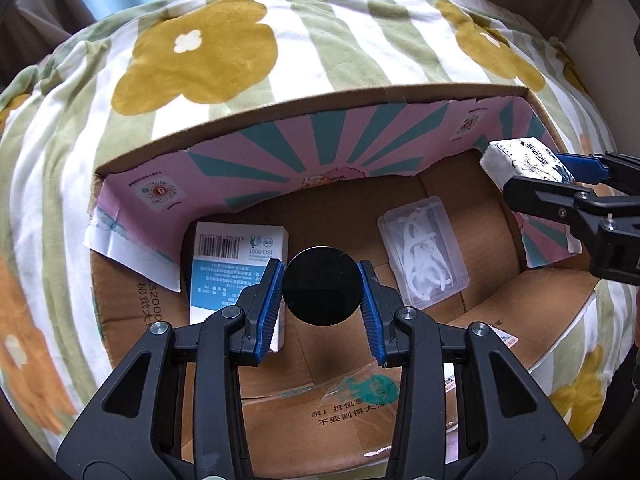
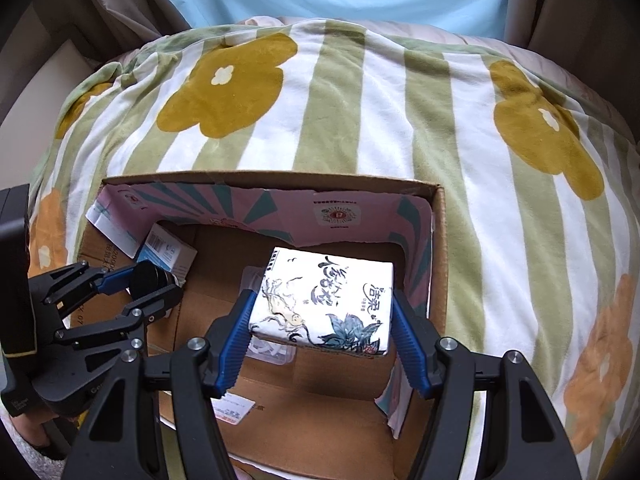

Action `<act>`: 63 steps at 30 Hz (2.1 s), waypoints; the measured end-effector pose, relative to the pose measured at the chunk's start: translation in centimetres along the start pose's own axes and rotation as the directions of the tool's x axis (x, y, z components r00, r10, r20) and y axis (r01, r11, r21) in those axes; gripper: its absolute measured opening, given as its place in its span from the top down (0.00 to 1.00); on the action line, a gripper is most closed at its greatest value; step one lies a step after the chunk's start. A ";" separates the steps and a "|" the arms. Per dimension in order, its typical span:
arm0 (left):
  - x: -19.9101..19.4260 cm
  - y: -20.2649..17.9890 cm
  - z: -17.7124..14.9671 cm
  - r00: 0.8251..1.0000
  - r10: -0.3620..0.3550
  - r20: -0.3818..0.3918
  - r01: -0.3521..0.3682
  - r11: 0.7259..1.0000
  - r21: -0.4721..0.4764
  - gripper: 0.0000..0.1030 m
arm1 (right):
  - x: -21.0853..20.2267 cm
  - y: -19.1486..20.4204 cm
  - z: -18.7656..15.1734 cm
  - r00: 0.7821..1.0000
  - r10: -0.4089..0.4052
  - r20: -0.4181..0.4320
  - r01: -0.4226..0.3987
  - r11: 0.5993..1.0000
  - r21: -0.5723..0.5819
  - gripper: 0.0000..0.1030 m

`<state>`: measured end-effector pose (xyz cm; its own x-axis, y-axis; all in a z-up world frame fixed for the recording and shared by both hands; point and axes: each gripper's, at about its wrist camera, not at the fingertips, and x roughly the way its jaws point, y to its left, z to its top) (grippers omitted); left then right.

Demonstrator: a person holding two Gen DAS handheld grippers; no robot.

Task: Organize objects
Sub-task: 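Lift the cap and tissue pack and carry them over the cardboard box, then lower both items into the box and open both tools, then withdraw both tools from the box toward the remaining items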

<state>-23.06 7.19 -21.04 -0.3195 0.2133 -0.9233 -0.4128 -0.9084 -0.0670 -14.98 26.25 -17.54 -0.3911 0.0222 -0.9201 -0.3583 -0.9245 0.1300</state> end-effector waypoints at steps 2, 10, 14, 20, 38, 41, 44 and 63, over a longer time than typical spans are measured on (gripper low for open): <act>-0.1 0.1 0.2 1.000 -0.012 -0.006 0.012 1.000 -0.013 0.63 | -0.3 -0.2 0.3 0.999 0.033 0.012 -0.033 0.999 0.027 0.39; -1.7 0.5 -0.4 0.999 -0.039 0.034 0.040 0.999 -0.029 0.00 | -3.0 -0.4 0.9 0.991 0.086 0.101 -0.093 0.994 0.059 0.06; -3.0 1.1 -1.2 0.997 -0.047 0.061 0.050 0.998 -0.048 0.00 | -3.8 -0.2 0.5 0.988 0.113 0.103 -0.121 0.990 0.072 0.06; -4.7 1.4 -1.9 0.996 -0.042 0.074 0.045 0.998 -0.038 0.00 | -5.1 0.9 -0.6 0.992 0.076 0.105 -0.081 0.996 0.046 0.06; -11.3 1.0 -3.4 0.990 -0.015 0.139 0.012 1.000 0.025 0.00 | -9.9 2.2 -2.7 0.989 0.079 0.128 -0.089 0.994 0.068 0.06; -12.4 0.6 -3.9 0.987 -0.019 0.161 0.014 0.999 0.033 0.00 | -10.8 2.4 -3.0 0.988 0.080 0.134 -0.089 0.994 0.064 0.06; -13.7 0.3 -4.9 0.985 -0.036 0.171 0.029 0.999 0.043 0.00 | -11.9 2.5 -3.5 0.985 0.098 0.139 -0.108 0.992 0.063 0.06; -16.6 -2.6 -15.9 0.996 -0.055 0.072 0.053 0.998 0.039 0.00 | -12.6 3.8 -12.0 0.977 0.212 0.038 -0.213 0.976 0.053 0.06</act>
<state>-3.05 0.31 -11.53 -0.3568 0.2884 -0.8885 -0.4617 -0.8813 -0.1007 -1.24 17.93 -9.85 -0.4901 -0.1594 -0.8570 -0.3106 -0.8866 0.3426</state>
